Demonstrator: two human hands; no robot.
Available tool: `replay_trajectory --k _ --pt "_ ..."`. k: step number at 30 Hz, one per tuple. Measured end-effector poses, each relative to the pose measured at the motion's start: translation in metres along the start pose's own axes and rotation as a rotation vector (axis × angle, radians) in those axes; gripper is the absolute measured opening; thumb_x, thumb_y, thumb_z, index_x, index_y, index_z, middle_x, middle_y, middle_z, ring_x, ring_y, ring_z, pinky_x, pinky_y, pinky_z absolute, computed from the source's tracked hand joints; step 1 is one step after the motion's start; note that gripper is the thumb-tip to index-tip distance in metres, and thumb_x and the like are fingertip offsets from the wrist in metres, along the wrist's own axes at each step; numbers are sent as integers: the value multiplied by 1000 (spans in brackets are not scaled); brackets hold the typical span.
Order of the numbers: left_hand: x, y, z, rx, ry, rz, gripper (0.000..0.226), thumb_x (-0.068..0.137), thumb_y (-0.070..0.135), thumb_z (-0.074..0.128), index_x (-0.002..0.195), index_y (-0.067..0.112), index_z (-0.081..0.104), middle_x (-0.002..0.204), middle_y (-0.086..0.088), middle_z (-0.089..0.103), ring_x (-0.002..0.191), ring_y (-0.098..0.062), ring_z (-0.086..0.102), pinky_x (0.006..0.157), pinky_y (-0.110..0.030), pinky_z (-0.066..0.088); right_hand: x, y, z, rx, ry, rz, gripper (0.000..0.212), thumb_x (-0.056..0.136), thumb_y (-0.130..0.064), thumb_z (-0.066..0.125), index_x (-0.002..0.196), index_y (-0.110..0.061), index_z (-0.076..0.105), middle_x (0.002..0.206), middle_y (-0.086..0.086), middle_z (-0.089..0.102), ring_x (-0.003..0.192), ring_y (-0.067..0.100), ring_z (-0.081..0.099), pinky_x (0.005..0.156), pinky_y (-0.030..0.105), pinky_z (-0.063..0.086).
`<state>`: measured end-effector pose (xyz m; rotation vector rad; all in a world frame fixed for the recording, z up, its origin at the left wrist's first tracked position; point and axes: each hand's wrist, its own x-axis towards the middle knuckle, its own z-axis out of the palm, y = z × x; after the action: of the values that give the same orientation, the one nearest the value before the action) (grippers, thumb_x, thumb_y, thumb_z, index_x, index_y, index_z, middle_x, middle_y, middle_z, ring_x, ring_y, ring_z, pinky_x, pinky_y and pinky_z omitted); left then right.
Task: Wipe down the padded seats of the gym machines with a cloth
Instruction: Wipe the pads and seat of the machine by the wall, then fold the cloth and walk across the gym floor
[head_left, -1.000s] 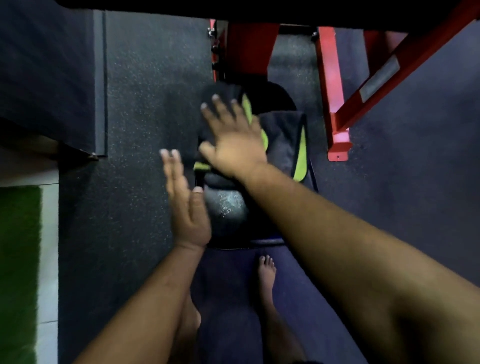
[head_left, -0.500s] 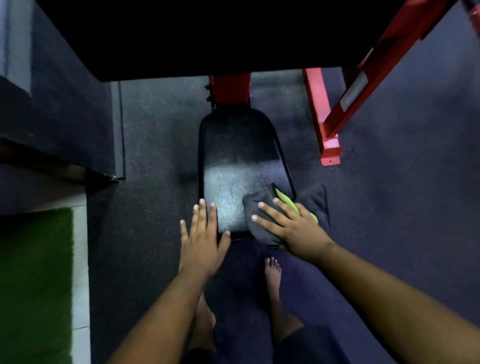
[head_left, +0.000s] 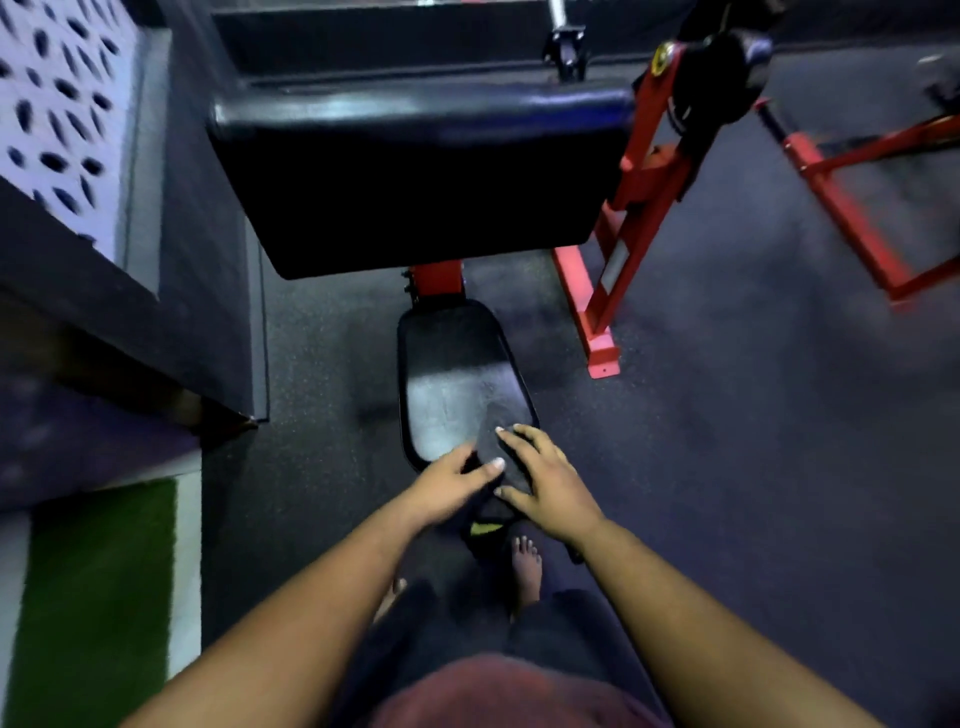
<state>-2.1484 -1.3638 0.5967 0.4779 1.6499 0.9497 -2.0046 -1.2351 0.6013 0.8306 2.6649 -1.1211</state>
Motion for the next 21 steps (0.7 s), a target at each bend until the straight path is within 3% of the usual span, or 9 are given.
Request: replay_trajectory --k 4,6,8,12,14,17,19,21 --pt "-18 -2 -11 56 -22 97 52 78 50 70 113 11 70 107 -10 77 97 -18 71 98 -51 55 -25 -37 -12 170 243 33 77 84 -20 80 152 -28 44 146 0 37 130 15 48 115 36 41" --pt "-30 6 -19 86 1 132 47 80 51 69 107 12 71 104 -11 77 97 -25 73 94 -54 55 -43 -52 -15 273 398 103 75 82 -13 83 145 -31 48 133 0 41 107 12 56 106 30 47" --pt "-49 20 -20 58 -23 166 34 89 40 69 110 13 70 106 -8 77 104 -29 73 96 -51 56 -65 -66 -17 368 508 207 78 81 -15 86 144 -33 45 130 -1 38 95 11 56 99 27 50" --pt "-80 47 -6 63 -131 264 26 89 35 66 107 16 67 104 -5 77 100 -22 73 95 -48 57 -109 -87 -28 691 506 513 95 86 -41 80 161 -29 22 147 -3 32 121 17 53 96 26 47" --pt "-97 64 11 101 -219 308 15 93 27 67 103 15 66 97 -2 75 92 -14 69 90 -41 56 -138 -94 -38 945 447 563 86 92 -52 69 160 -27 23 149 -4 45 125 18 57 85 24 53" --pt "-121 91 43 134 -343 364 22 86 28 66 100 12 64 95 -1 70 92 -14 63 88 -36 50 -180 -100 -50 1097 428 470 57 89 -56 65 125 -13 63 115 3 76 98 20 74 73 28 56" --pt "-135 109 65 130 -412 369 28 81 26 59 101 7 66 101 -8 71 96 -22 64 93 -43 49 -205 -101 -59 1090 536 429 45 88 -48 69 114 -11 67 102 7 79 88 19 75 65 28 55" --pt "-145 128 87 132 -438 384 33 77 30 55 95 8 71 108 -16 74 104 -28 66 99 -49 49 -230 -91 -71 1138 659 399 35 94 -29 73 120 -7 65 106 10 78 92 20 75 70 30 59"
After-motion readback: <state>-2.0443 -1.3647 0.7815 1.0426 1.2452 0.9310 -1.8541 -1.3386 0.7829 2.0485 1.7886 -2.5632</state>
